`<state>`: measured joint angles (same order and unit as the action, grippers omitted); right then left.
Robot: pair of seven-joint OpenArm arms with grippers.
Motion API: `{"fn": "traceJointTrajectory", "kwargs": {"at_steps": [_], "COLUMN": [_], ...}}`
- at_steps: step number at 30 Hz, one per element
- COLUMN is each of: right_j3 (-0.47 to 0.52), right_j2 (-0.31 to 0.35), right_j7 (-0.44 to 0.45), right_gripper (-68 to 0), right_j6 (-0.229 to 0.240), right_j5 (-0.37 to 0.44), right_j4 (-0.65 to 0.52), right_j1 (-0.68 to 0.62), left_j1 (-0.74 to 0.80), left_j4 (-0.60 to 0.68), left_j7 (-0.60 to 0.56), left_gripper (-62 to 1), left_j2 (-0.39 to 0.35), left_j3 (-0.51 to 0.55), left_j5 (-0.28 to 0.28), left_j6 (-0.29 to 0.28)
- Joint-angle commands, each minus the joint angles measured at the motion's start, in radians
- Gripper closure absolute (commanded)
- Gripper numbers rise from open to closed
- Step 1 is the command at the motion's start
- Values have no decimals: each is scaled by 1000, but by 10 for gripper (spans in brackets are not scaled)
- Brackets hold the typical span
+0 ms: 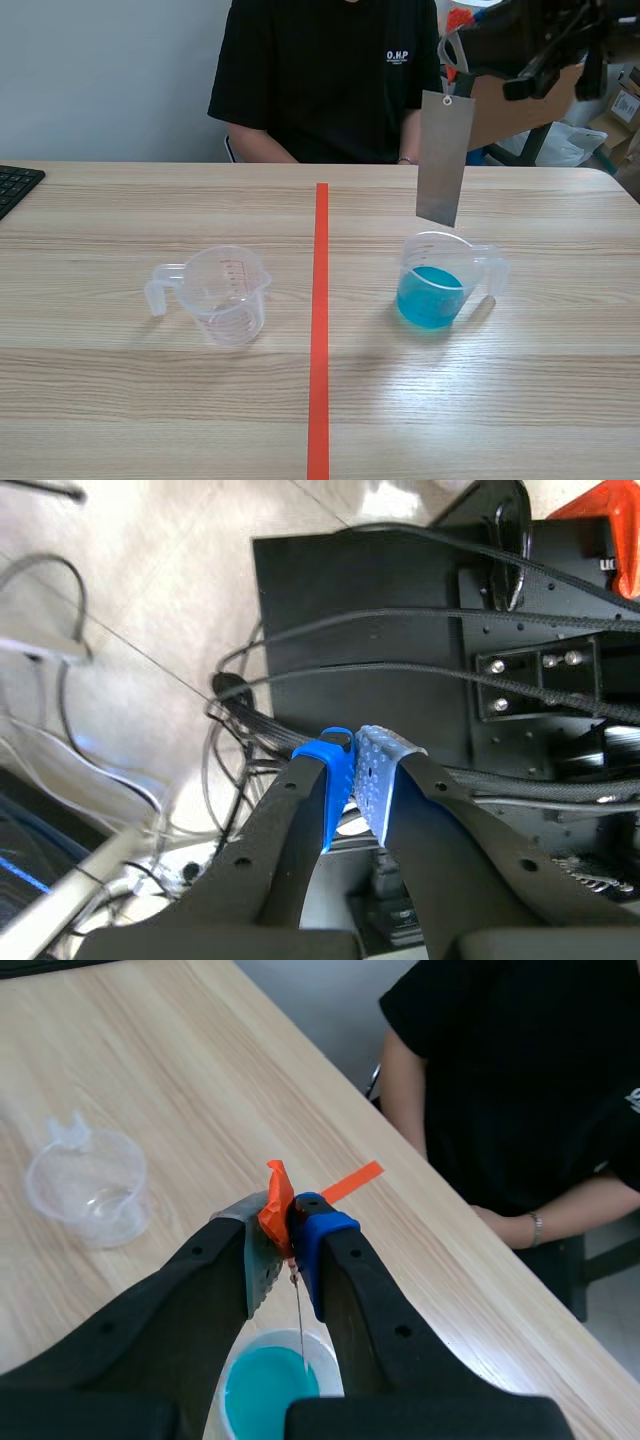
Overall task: Do the redox reaction experiment.
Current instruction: 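Move the plate over the blue solution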
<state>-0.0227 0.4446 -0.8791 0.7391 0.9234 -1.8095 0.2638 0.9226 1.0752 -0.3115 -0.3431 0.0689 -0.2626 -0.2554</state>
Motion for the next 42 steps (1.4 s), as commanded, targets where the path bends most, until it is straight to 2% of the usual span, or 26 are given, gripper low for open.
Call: {"fn": "traceJointTrajectory", "kwargs": {"at_steps": [1, 4, 7, 16, 20, 22, 25, 28, 33, 37, 42], "right_j3": [-5, -5, -5, -5, -5, -5, -5, -5, -10, -11, -11], "right_j2": [40, 81, 130, 274, 331, 360, 401, 437, 481, 489, 488], "right_j7": [35, 95, 166, 382, 464, 509, 568, 629, 717, 732, 733], "right_gripper": [-13, -13, -13, -13, -13, -13, -13, -13, -13, -13, -13], "right_j6": [6, 6, 6, 6, 6, 6, 6, 6, 6, 6, 6], "right_j5": [13, 13, 12, 11, 8, 4, 2, -13, -53, -87, -87], "right_j4": [-13, -14, -14, -14, -14, -14, -14, -14, -14, -14, -14], "right_j1": [-4, -46, -88, -179, -208, -227, -254, -284, -328, -336, -336], "left_j1": [50, 104, 151, 173, 122, 77, -15, -126, -320, -482, -678], "left_j4": [29, 63, 106, 248, 324, 351, 380, 406, 448, 456, 456], "left_j7": [-37, -98, -166, -285, -293, -282, -252, -220, -142, -76, 18], "left_gripper": [-45, -45, -45, -45, -45, -45, -45, -45, -45, -45, -45], "left_j2": [-32, -79, -128, -254, -329, -374, -434, -480, -526, -526, -489], "left_j3": [11, 11, 12, 84, 115, 114, 105, 68, -50, -179, -336], "left_j5": [-7, -35, -40, -27, 5, 24, 24, 24, 24, 24, 21], "left_j6": [-1, -1, -1, -3, -57, -100, -174, -214, -216, -216, -211]}}
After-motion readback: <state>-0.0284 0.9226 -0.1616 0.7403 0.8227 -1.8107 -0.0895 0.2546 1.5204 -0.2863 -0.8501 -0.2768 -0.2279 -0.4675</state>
